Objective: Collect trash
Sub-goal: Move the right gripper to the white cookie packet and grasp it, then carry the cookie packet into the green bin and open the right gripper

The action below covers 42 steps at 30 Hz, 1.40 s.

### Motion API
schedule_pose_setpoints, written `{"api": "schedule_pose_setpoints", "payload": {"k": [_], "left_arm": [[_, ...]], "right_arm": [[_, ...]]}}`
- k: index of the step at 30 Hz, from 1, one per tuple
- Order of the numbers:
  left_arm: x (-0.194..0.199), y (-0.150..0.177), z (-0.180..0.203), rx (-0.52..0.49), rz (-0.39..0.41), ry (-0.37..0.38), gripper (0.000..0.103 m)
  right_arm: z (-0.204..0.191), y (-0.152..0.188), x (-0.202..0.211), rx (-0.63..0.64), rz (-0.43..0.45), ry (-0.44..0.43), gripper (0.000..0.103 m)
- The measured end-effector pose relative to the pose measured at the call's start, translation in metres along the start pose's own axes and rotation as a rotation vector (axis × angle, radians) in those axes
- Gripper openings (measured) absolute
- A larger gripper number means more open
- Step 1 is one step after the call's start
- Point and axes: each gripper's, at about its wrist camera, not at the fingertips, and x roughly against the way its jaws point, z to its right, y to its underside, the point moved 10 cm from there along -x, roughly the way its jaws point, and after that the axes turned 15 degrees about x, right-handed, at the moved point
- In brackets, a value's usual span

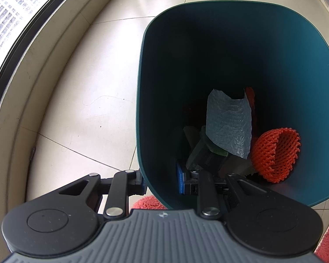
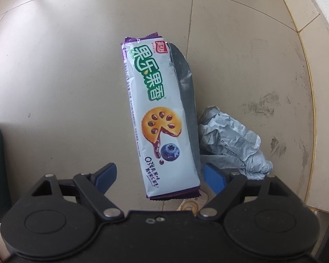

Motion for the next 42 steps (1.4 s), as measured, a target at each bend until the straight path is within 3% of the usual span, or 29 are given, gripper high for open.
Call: {"api": "schedule_pose_setpoints", "payload": {"k": [7, 9, 18, 25, 29, 33, 42], "left_arm": [[-0.001, -0.002, -0.001, -0.005, -0.001, -0.002, 0.024], [0.0, -0.002, 0.0, -0.008, 0.003, -0.003, 0.024], [0.001, -0.001, -0.001, 0.001, 0.004, 0.005, 0.024], [0.003, -0.003, -0.006, 0.026, -0.003, 0.033, 0.024], [0.006, -0.003, -0.007, 0.018, 0.011, 0.029, 0.024], [0.007, -0.002, -0.007, 0.022, 0.011, 0.034, 0.024], [0.009, -0.002, -0.008, 0.023, 0.015, 0.042, 0.024]], "right_arm": [[-0.003, 0.001, -0.001, 0.011, 0.005, 0.02, 0.063], [-0.002, 0.002, -0.001, 0.013, 0.004, 0.033, 0.052], [-0.002, 0.007, 0.031, 0.018, 0.049, 0.01, 0.048], [-0.032, 0.021, 0.095, 0.109, 0.077, -0.086, 0.044], [-0.051, 0.031, 0.133, 0.146, 0.112, -0.126, 0.034], [-0.065, 0.043, 0.166, 0.152, 0.134, -0.184, 0.031], [-0.093, 0.03, 0.284, 0.21, 0.346, -0.258, 0.03]]}}
